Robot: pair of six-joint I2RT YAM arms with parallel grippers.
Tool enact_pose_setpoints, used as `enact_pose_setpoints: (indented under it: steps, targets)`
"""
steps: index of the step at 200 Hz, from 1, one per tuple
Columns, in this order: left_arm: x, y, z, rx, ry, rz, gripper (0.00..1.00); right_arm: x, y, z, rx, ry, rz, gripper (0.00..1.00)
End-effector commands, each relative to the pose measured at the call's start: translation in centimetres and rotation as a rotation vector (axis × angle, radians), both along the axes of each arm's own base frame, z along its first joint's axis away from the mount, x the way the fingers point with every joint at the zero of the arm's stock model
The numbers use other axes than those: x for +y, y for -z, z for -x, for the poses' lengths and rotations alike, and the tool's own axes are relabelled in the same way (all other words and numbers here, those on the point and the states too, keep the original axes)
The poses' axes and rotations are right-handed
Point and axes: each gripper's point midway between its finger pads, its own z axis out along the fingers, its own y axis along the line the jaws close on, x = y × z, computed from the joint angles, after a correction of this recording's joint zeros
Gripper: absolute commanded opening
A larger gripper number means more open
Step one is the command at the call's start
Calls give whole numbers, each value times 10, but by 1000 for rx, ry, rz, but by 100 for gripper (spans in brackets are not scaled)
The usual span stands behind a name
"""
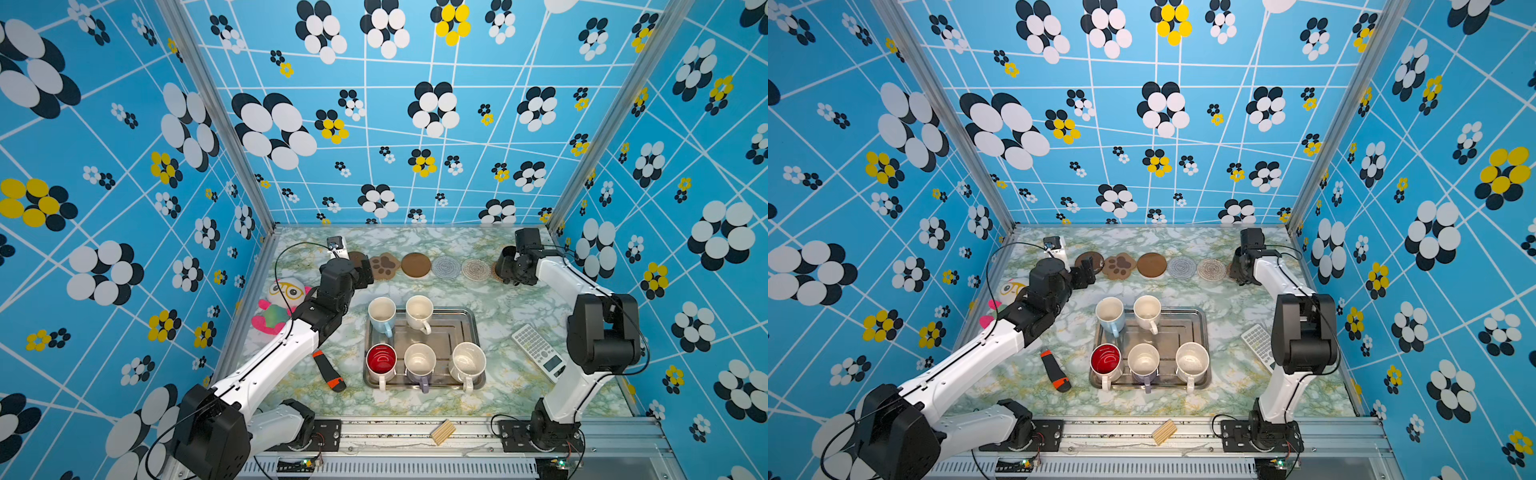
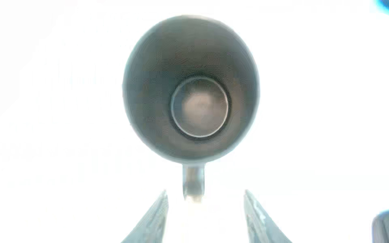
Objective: Place cups on coasters
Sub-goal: Place the cup on the coaster, then pick up the cup from the tray.
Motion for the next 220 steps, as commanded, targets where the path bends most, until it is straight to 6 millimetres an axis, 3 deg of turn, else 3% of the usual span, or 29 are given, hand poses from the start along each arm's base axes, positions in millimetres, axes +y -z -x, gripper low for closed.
enact_pose_setpoints:
  steps: [1,32,55,59,101,159,220]
  targets:
    - [1,-4,0,-30,2,42,87,1,-35,13,-94,56,-40,64]
    - [-10,-2,-5,-26,38,86,87,12,-86,38,-211,72,-11,68]
    - [-19,0,-5,-8,71,111,86,18,-109,57,-273,77,-30,69]
    - [-20,-1,-5,-9,74,115,86,31,-111,60,-277,47,-38,69]
    - [-25,-7,0,-25,93,147,86,67,-142,77,-362,-25,-78,69]
    - [-34,-5,-3,5,108,124,86,116,-152,102,-416,-115,-138,70]
    - [-46,-7,-3,20,121,81,86,135,-163,105,-434,-176,-161,71]
